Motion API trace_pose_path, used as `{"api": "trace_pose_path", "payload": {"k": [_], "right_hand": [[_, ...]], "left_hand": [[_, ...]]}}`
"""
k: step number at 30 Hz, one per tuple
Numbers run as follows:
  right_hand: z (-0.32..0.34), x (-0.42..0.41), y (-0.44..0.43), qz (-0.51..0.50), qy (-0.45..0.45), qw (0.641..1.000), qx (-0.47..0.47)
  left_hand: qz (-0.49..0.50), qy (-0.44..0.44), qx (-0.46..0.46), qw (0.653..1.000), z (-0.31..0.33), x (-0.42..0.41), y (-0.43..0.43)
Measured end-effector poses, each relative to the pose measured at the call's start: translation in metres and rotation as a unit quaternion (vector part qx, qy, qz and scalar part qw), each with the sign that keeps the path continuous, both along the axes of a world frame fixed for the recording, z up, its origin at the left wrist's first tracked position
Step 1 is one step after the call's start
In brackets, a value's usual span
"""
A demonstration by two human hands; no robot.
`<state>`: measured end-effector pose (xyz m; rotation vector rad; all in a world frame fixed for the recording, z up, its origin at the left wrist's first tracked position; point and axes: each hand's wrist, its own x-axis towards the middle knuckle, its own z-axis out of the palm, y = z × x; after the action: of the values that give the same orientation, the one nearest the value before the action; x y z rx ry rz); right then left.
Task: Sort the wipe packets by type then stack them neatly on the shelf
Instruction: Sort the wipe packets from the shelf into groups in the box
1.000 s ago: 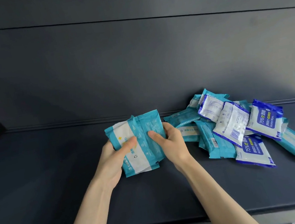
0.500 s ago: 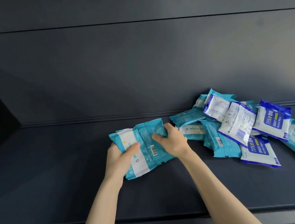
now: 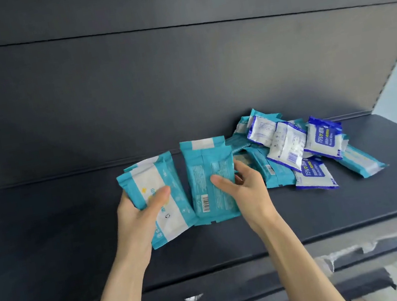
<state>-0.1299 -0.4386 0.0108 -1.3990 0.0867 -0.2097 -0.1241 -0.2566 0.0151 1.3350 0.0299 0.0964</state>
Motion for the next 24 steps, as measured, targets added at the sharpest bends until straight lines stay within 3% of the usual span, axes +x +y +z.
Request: {"api": "trace_pose_path", "payload": {"k": [5,9,13,19,24], "right_hand": [[-0.01,-0.089,0.013,-0.094,-0.026,0.992,0.084],[-0.041,-0.178,0.039,-0.208,-0.017,0.975,0.082],[-0.071,-0.264,0.064,-0.321,0.014,0.945,0.066],[-0.089,-0.394,0.077,-0.493,0.064,0.868,-0.01],[-0.107,-0.499,0.084,-0.578,0.092,0.811,0.018]], "left_hand": [[-0.127,-0.005,0.019,0.992,0.0,-0.045,0.009],[-0.255,0.014,0.037,0.966,-0.023,-0.097,0.011],[-0.358,0.039,0.084,0.929,-0.051,-0.155,0.004],[-0.5,0.059,0.127,0.854,-0.072,-0.244,-0.028],[-0.601,0.095,0.14,0.781,-0.093,-0.337,-0.054]]}}
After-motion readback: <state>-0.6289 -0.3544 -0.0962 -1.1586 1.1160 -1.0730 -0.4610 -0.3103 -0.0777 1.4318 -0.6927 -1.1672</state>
